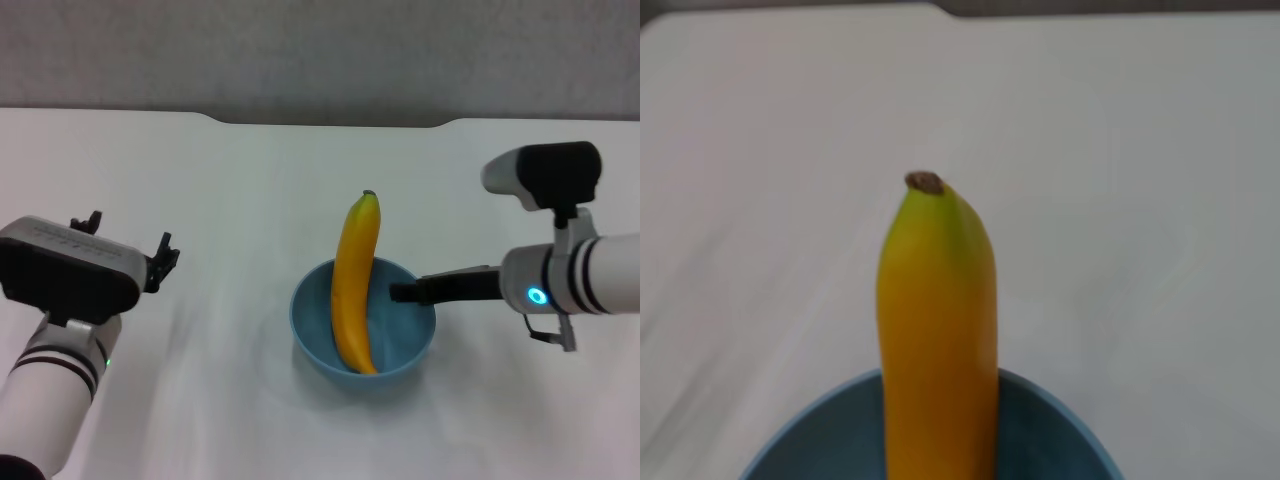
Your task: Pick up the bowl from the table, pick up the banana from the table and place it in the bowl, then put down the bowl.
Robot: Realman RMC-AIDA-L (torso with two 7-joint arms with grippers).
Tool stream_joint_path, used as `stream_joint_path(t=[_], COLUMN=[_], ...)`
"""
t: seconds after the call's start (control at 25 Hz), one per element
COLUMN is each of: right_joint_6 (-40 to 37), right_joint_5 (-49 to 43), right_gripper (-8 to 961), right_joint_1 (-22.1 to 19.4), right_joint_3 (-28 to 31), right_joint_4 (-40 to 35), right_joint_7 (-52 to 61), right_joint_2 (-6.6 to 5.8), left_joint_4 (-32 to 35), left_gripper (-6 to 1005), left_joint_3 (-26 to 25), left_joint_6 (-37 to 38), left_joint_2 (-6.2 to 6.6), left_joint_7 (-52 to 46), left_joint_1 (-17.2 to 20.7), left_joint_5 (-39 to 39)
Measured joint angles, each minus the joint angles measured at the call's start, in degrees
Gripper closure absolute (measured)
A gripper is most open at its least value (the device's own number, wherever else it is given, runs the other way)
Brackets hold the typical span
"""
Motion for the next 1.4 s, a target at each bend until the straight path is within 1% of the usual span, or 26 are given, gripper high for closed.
stream_joint_path(t=[0.12, 0.2, 0.32, 0.36, 0.4, 0.48, 0.56, 0.6, 0.76, 0.84, 0.92, 0.96, 1.0, 1.04, 1.08, 1.2, 1.24, 1.36, 1.4], right_joint_6=[2.18, 3.16, 1.63, -0.23, -0.23, -2.97, -6.64, -8.55, -16.90, -22.37, -29.43, -34.09, -38.19, -45.86, -45.86, -58.78, -63.94, -76.07, -83.42], right_joint_5=[-3.40, -6.07, -9.65, -10.75, -10.75, -10.78, -10.53, -10.44, -10.25, -10.24, -10.23, -10.23, -10.21, -10.20, -10.20, -10.69, -11.04, -12.30, -13.50], right_gripper=[567, 467, 318, 302, 286, 255, 223, 224, 228, 245, 274, 294, 314, 334, 334, 334, 334, 334, 334], right_joint_1=[-4.68, -8.03, -13.37, -16.48, -16.48, -19.62, -22.20, -22.93, -24.57, -24.76, -24.83, -24.85, -24.88, -25.19, -25.19, -25.43, -24.99, -22.99, -21.64], right_joint_3=[2.16, 4.00, 4.96, 5.08, 5.08, 4.88, 4.30, 3.82, 0.69, -2.07, -6.05, -8.37, -10.52, -14.10, -14.10, -19.83, -22.61, -30.29, -34.57], right_joint_4=[6.28, 10.93, 19.30, 23.69, 23.69, 27.38, 29.37, 29.42, 27.01, 25.01, 22.33, 20.85, 19.52, 17.34, 17.34, 12.58, 10.15, 3.00, -1.95], right_joint_7=[0.02, -0.04, -0.37, -1.35, -1.35, -4.21, -7.02, -7.58, -9.09, -12.28, -16.73, -18.20, -18.59, -17.04, -17.04, -11.25, -8.90, -2.53, 4.45], right_joint_2=[-0.20, -0.14, -0.07, -0.01, -0.01, 0.04, 0.17, 0.20, 0.17, 0.11, 0.15, 0.15, 0.19, 0.19, 0.19, 0.18, 0.12, 0.21, 0.25], left_joint_4=[-1.11, -1.78, -1.93, -1.81, -1.68, -1.43, -1.38, -1.38, -1.40, -1.37, -0.89, -0.89, 1.03, 2.50, 2.50, 5.50, 6.37, 9.98, 11.33], left_gripper=[105, 105, 105, 105, 104, 104, 104, 104, 104, 104, 104, 104, 104, 104, 104, 104, 104, 104, 104], left_joint_3=[-0.66, -0.88, -1.30, -1.43, -1.56, -1.59, -1.60, -1.61, -1.43, -1.25, -1.21, -1.21, -1.20, -1.18, -1.18, -1.07, -1.05, -0.96, -0.75], left_joint_6=[-0.26, -0.26, 0.56, 0.82, 1.05, 1.56, 2.29, 2.59, 2.98, 3.02, 3.05, 3.05, 3.20, 3.44, 3.44, 4.26, 4.64, 6.61, 7.24], left_joint_2=[0.19, 0.29, 0.28, 0.27, 0.25, 0.27, 0.28, 0.28, 0.36, 0.36, 0.35, 0.35, 0.35, 0.34, 0.34, 0.33, 0.33, 0.31, 0.29], left_joint_7=[-0.47, -0.47, -0.82, -1.04, -1.23, -1.85, -2.57, -3.29, -6.65, -8.62, -12.05, -12.05, -19.62, -25.08, -25.08, -35.72, -38.58, -46.69, -49.12], left_joint_1=[0.63, 0.97, 1.10, 1.14, 1.18, 1.37, 1.58, 1.71, 1.91, 2.20, 2.80, 2.80, 3.32, 3.36, 3.36, 3.53, 3.60, 3.61, 3.52], left_joint_5=[-2.08, -3.04, -3.10, -3.11, -3.13, -3.20, -2.98, -2.82, -2.21, -0.77, 2.13, 2.13, 7.45, 10.94, 10.94, 18.34, 20.43, 26.46, 28.52])
